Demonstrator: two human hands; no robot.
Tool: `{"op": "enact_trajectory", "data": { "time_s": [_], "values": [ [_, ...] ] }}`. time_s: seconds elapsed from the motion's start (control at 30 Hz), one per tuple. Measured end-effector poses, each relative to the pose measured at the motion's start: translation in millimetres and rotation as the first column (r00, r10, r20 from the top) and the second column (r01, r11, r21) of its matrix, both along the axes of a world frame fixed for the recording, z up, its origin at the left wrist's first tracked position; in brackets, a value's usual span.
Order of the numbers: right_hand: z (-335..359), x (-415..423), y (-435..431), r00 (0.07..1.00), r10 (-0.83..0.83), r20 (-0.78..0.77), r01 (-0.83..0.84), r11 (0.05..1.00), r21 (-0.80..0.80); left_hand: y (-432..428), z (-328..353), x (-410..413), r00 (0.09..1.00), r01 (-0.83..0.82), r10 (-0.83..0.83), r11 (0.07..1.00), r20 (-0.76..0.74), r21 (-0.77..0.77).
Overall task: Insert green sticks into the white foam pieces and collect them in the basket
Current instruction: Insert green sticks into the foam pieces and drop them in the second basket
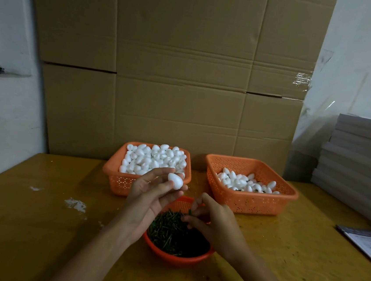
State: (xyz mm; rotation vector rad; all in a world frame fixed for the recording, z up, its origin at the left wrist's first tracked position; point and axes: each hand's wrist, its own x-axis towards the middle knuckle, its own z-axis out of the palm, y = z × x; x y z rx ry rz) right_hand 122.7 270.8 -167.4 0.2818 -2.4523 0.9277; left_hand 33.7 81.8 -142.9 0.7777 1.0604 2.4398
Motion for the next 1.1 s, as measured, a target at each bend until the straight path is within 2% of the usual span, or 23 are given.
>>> {"op": "enact_trajectory", "data": {
  "time_s": [0.5,1.1],
  "values": [
    [3.9,1.2,2.3,0.987,-0.048,-0.156,0.053,0.998,0.028,0.4,-4.2,-4.1,0.999,-0.022,0.022,1.000,-0.028,-0.001],
    [4.8,1.1,0.5,0.969,-0.026,-0.245,0.032,0.999,0.021,2.3,-4.1,-1.3,0.993,-0.110,0.103,0.985,-0.056,-0.135]
  ]
}}
